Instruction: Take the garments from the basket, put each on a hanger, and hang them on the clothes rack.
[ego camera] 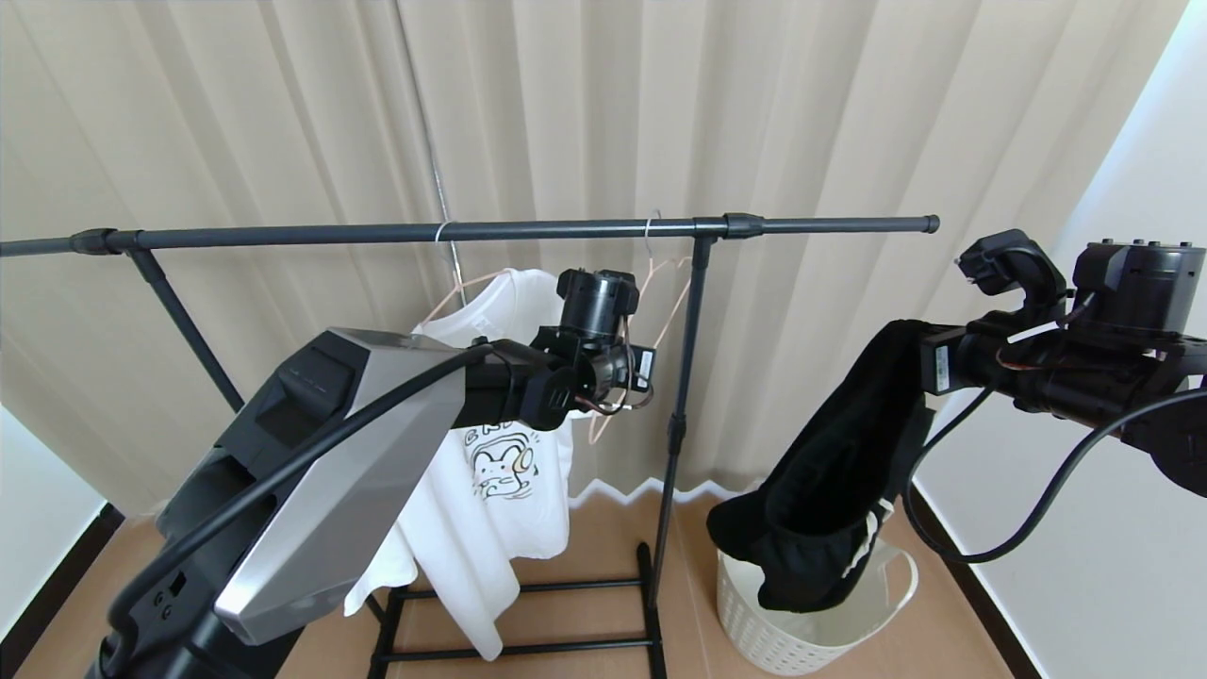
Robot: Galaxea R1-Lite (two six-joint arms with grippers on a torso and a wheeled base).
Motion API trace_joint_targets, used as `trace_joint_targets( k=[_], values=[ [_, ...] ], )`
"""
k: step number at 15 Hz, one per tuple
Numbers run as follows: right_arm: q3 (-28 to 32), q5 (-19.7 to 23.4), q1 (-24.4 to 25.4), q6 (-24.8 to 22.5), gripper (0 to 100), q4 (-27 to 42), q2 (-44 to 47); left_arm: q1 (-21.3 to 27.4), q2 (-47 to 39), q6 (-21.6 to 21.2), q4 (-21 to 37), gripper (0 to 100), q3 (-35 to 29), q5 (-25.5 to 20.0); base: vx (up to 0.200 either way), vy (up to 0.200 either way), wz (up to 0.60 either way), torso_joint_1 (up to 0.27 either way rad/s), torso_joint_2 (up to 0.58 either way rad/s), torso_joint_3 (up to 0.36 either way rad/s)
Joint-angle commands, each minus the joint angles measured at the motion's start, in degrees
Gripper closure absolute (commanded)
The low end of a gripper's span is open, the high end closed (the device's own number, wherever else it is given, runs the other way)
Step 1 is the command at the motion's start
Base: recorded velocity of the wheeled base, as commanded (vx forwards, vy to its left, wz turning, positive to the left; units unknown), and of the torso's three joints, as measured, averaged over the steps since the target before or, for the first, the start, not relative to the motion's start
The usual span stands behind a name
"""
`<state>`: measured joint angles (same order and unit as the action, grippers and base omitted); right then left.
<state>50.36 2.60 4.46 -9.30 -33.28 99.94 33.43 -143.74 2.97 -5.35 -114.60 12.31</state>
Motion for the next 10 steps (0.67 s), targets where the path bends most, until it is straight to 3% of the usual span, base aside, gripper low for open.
trace_joint_targets(
  k=[1,10],
  values=[
    [0.0,0.04,0.02,-0.01,100,-0.03,0.08,-0.03,0.83,0.1,-0.01,100,0.01,-0.01,0.0,0.0,0.0,0.0,0.0,0.0],
    [0.0,0.04,0.02,-0.01,100,-0.03,-0.01,0.15,4.96,0.1,-0.01,100,0.08,1.93,0.0,0.0,0.0,0.0,0.0,0.0]
  ],
)
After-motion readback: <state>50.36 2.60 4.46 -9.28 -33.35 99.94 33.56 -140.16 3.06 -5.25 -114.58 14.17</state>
